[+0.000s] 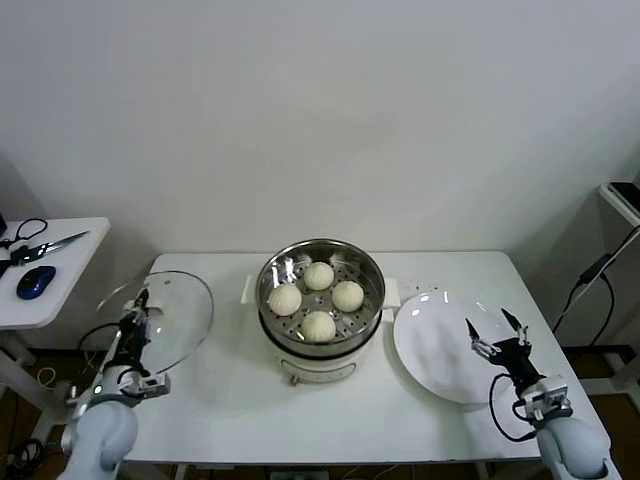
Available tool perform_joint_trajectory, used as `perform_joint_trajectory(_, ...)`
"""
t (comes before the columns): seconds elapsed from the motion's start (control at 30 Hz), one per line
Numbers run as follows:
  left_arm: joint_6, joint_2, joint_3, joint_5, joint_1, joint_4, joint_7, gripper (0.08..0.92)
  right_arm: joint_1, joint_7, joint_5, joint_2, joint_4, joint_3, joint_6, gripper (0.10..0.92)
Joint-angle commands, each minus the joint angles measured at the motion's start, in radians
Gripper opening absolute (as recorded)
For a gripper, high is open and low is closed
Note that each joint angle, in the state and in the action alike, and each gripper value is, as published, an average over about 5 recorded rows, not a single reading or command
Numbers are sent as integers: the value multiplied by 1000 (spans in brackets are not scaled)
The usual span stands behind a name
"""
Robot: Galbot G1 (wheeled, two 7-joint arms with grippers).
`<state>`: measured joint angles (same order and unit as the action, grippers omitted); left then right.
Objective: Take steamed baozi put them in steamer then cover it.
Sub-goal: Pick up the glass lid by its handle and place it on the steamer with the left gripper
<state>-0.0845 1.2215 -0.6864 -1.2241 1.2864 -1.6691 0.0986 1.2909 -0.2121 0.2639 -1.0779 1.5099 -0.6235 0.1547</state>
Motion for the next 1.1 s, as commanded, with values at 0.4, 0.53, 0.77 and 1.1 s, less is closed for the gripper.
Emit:
perform_joint_trajectory(0.4,-526,-337,387,46,18,-550,-115,147,-77,-4,-13,30,-82,40,5,823)
perform_joint_trajectory(0.53,-639,-310,643,-5,-187,-527,-231,147,-92,-3,-24,22,-95,49,7,823)
perform_joint_trajectory(0.77,-701,-122,898,-188,-428,-406,-445,147,-100,-10,-40,8,-107,42,11,823)
perform_joint_trajectory(1.1,-701,111,908,-301,-481,-192,-498,147,-78,-14,-54,8,-112,4,23,823)
